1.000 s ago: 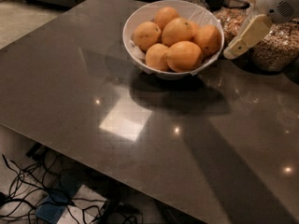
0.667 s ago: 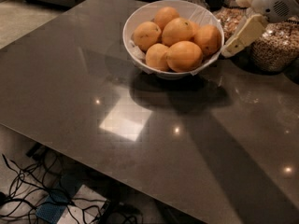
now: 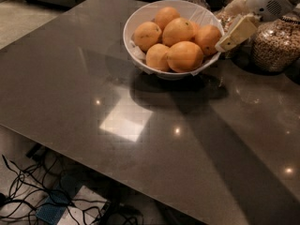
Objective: Pick orange from white bowl
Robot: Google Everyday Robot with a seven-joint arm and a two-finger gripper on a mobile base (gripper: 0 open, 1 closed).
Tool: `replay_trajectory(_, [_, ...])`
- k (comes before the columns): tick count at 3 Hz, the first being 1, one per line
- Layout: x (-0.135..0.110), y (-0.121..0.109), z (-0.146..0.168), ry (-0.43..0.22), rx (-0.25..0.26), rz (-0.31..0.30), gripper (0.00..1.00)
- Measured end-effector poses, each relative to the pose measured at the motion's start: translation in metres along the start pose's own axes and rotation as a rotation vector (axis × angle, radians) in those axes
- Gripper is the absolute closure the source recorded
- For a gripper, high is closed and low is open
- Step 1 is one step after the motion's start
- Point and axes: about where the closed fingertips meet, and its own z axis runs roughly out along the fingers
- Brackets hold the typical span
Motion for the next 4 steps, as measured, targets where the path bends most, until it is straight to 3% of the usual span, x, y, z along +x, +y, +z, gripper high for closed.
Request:
replay_trajectory(2, [0.005,-0.011,0.014,0.026,0.010,-0.032,0.20])
replay_trajectory(4, [0.006,-0.018,0.038,0.017,-0.017,-0.035,0.29])
